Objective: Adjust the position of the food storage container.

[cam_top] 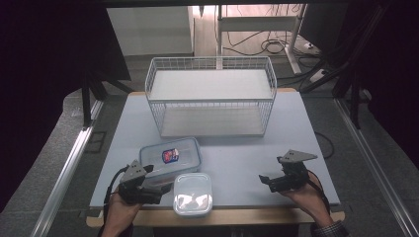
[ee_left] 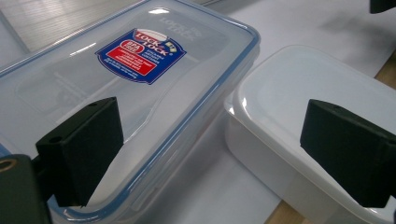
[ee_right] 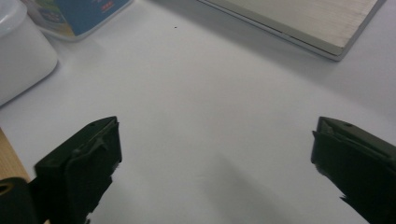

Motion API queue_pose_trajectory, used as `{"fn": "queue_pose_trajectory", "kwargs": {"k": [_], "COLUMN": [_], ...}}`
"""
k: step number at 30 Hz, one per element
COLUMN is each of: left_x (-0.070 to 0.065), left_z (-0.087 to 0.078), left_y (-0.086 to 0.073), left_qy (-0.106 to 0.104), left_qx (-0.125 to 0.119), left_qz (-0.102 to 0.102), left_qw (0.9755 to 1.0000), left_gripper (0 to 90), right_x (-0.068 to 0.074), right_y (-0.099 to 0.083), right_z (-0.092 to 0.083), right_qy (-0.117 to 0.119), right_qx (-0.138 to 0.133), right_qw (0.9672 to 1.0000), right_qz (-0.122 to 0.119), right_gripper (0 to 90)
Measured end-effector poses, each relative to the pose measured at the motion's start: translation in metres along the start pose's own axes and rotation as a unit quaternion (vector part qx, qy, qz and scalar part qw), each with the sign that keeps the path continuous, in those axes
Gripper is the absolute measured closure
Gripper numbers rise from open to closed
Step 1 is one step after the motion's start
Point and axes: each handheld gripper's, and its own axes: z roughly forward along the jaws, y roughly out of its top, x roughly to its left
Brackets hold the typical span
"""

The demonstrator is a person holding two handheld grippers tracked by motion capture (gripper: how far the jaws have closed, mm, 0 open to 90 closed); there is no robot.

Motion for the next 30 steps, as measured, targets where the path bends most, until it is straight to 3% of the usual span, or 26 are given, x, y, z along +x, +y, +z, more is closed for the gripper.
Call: {"fn": "queue_pose_trajectory", "kwargs": {"k": [3, 7, 9, 16, 17, 18, 19, 20, 22, 26, 30], "left_x": [-0.002, -0.002, -0.003, -0.012, -0.015, -0.016, -0.018, -0.020, -0.022, -0.024, -0.030], "left_z": [-0.002, -0.005, -0.007, -0.016, -0.016, -0.016, -0.017, -0.017, -0.018, -0.013, 0.000], "left_y": [0.000, 0.000, -0.001, -0.010, -0.012, -0.014, -0.015, -0.017, -0.021, -0.030, -0.033], "left_qy": [-0.011, -0.038, -0.038, -0.060, -0.058, -0.058, -0.058, -0.057, -0.051, -0.052, -0.070], "left_qx": [0.000, -0.005, -0.006, -0.006, 0.002, 0.006, 0.010, 0.016, 0.031, 0.066, 0.102], "left_qz": [0.003, -0.015, -0.011, -0.001, 0.001, 0.003, 0.005, 0.006, 0.005, -0.002, 0.006], "left_qw": [0.9999, 0.9991, 0.9992, 0.9982, 0.9983, 0.9983, 0.9983, 0.9983, 0.9982, 0.9965, 0.9923], "left_gripper": [5.6, 7.4, 10.9, 41.6, 45.8, 60.1, 60.1, 71.3, 80.9, 89.4, 90.0], "right_x": [0.001, 0.004, 0.004, 0.007, 0.008, 0.012, 0.012, 0.015, 0.017, 0.020, 0.023], "right_y": [0.001, 0.003, 0.003, 0.003, 0.004, 0.005, 0.005, 0.006, 0.007, 0.007, 0.008], "right_z": [-0.001, -0.004, -0.004, -0.004, -0.004, -0.005, -0.005, -0.005, -0.005, -0.003, -0.004], "right_qy": [-0.004, 0.000, -0.001, 0.002, 0.002, 0.002, 0.002, 0.005, 0.005, 0.009, 0.010], "right_qx": [-0.002, -0.018, -0.017, -0.018, -0.020, -0.024, -0.024, -0.026, -0.024, -0.020, -0.019], "right_qw": [1.0000, 0.9998, 0.9999, 0.9998, 0.9998, 0.9996, 0.9996, 0.9995, 0.9994, 0.9995, 0.9994], "right_qz": [-0.001, 0.002, 0.001, -0.006, -0.008, -0.015, -0.015, -0.019, -0.022, -0.025, -0.026], "right_gripper": [8.0, 11.8, 12.4, 14.5, 14.6, 15.3, 15.3, 15.7, 15.8, 16.0, 16.0]}}
